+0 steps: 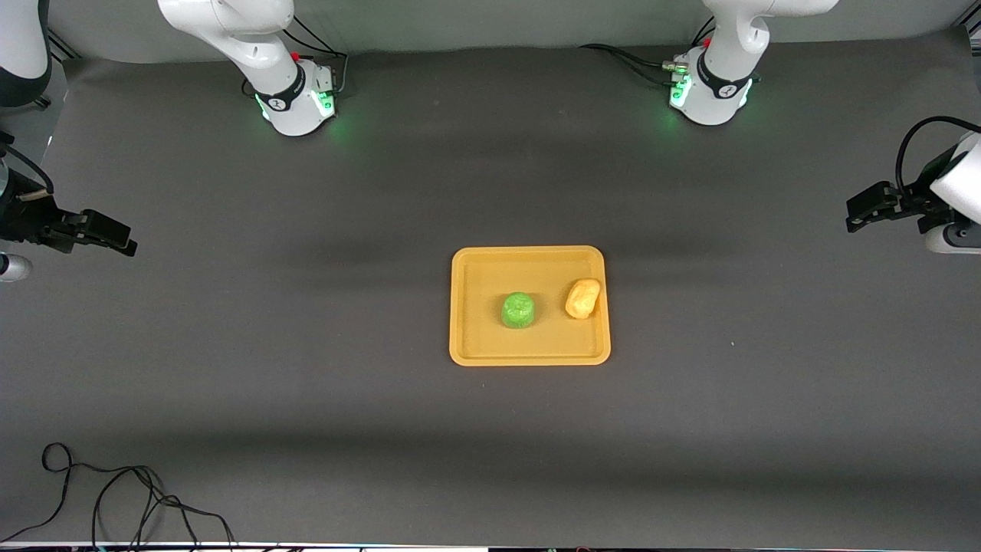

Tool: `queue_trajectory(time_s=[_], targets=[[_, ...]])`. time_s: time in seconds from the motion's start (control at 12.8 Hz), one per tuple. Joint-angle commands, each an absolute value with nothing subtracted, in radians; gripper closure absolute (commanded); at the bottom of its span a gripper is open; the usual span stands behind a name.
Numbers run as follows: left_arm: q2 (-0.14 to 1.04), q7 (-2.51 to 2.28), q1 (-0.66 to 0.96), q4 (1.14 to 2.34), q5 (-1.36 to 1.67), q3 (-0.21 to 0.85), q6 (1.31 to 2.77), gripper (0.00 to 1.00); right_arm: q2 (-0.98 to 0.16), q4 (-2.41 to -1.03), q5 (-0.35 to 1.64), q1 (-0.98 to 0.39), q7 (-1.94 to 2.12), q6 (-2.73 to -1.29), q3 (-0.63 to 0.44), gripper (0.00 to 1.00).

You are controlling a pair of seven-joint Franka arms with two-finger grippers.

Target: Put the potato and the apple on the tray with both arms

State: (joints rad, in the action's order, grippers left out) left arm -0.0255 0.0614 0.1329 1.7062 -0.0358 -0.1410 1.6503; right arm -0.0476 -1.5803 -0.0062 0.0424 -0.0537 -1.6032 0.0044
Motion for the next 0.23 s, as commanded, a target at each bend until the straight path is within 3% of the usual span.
queue_trajectory(time_s=[0.0, 0.16], targets=[[-0.04, 0.046, 0.143, 1.712, -0.04, -0.144, 1.638, 0.0, -0.034, -1.575, 0.028, 0.049, -0.029, -1.583, 0.005, 0.0], [-0.038, 0.046, 0.144, 1.712, -0.038, -0.144, 1.64, 0.0, -0.035, -1.575, 0.026, 0.048, -0.029, -1.583, 0.005, 0.0]])
